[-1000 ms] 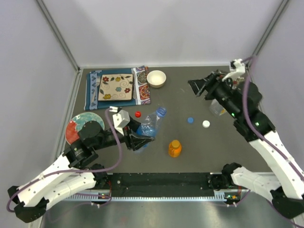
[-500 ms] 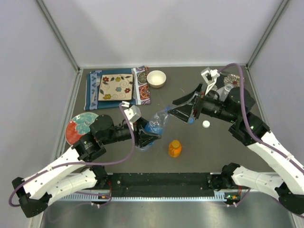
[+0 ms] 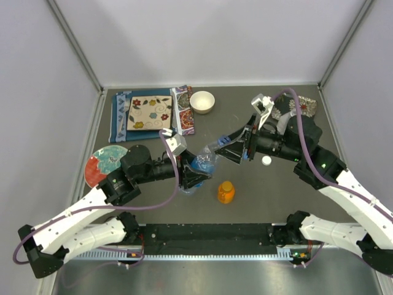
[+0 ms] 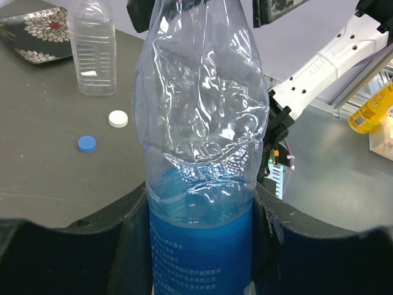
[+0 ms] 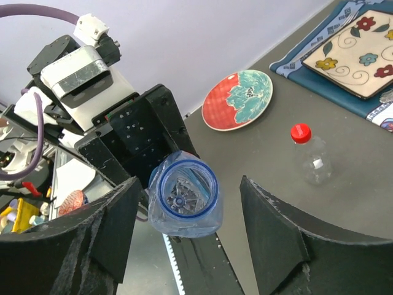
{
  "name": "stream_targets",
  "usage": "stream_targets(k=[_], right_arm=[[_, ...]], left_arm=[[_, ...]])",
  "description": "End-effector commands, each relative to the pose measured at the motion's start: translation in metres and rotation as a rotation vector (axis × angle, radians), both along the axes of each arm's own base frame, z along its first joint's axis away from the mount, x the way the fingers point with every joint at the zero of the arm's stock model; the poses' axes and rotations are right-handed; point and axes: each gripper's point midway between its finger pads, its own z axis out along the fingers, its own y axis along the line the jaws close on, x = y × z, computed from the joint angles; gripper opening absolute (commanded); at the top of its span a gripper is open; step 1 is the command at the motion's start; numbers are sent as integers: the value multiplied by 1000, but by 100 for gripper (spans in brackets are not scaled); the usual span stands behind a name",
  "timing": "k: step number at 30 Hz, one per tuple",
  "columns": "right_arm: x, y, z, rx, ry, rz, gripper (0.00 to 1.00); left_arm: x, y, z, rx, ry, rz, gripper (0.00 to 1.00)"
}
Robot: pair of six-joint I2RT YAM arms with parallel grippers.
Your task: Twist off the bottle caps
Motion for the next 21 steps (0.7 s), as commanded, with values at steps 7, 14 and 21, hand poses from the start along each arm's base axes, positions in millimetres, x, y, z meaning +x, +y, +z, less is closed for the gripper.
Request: stream_targets(k=[7,14,21], right_arm=[[1,9,3,-8,-15,31,46],[4,3,11,-3,-43,-6,22],[24,-23,37,-37,-134,-187,17]], left_arm=[[-6,-3,25,-63,-32,-43,52],[-2,-1,29,-67,-55,-13,73],[16,22,36,-39,-111,148,98]])
